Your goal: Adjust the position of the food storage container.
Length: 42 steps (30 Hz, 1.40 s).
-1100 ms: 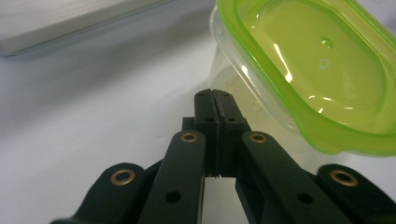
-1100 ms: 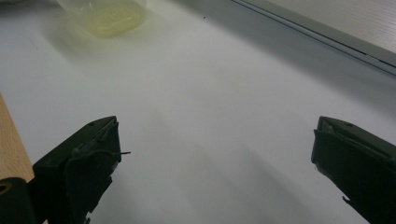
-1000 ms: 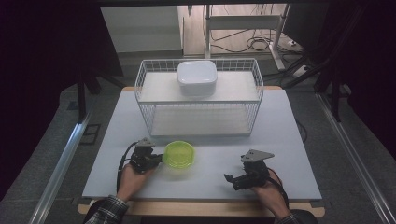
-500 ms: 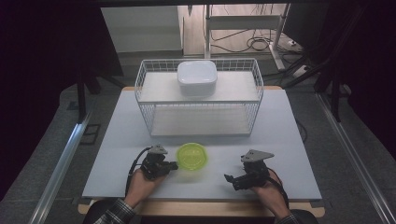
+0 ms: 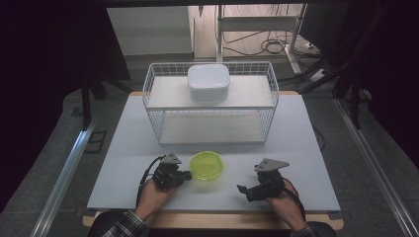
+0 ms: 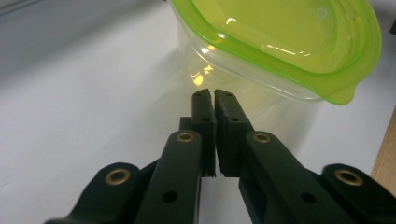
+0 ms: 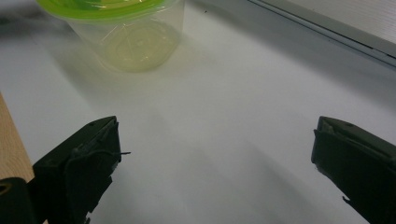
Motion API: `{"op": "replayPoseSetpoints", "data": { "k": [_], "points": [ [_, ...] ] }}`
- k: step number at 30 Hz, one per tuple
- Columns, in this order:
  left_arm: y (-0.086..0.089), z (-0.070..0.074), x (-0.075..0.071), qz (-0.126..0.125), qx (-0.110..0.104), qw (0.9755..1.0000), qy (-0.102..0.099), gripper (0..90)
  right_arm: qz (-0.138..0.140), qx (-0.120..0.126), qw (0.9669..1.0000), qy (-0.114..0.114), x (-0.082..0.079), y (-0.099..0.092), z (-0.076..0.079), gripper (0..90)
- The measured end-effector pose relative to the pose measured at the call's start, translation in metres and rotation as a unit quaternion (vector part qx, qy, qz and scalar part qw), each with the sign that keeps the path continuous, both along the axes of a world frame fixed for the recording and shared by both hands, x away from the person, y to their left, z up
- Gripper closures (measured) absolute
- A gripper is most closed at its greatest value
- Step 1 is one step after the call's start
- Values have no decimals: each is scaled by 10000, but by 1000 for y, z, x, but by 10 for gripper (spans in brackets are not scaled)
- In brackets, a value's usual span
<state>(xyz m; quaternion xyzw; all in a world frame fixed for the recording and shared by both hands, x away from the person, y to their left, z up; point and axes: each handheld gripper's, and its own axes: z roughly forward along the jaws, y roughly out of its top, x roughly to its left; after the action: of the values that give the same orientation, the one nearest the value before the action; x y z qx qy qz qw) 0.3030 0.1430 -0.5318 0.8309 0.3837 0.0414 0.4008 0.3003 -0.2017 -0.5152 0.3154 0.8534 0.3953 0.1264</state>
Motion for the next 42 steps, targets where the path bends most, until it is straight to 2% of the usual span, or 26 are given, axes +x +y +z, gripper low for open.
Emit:
{"op": "replayPoseSetpoints", "data": {
  "k": [5,14,25,28,33,38,42],
  "points": [
    [5,3,-4,91,81,9998,-148,816,3,2,10000,0,0,0,0,21],
    [12,10,-11,269,178,9985,-442,636,0,8,10000,5,0,0,0,21],
    [21,18,-26,366,340,9951,-851,417,-23,42,10000,19,-1,0,0,21],
    [24,20,-31,416,362,9937,-980,327,-24,45,10000,34,-1,0,0,21],
    [28,20,-37,455,363,9926,-1067,205,-29,52,10000,36,-1,-1,0,21],
    [34,21,-44,578,263,9921,-1083,87,-23,65,10000,41,-1,0,0,21],
    [39,19,-49,631,310,9922,-1033,41,-16,61,10000,36,-1,0,0,21]
  ]
}}
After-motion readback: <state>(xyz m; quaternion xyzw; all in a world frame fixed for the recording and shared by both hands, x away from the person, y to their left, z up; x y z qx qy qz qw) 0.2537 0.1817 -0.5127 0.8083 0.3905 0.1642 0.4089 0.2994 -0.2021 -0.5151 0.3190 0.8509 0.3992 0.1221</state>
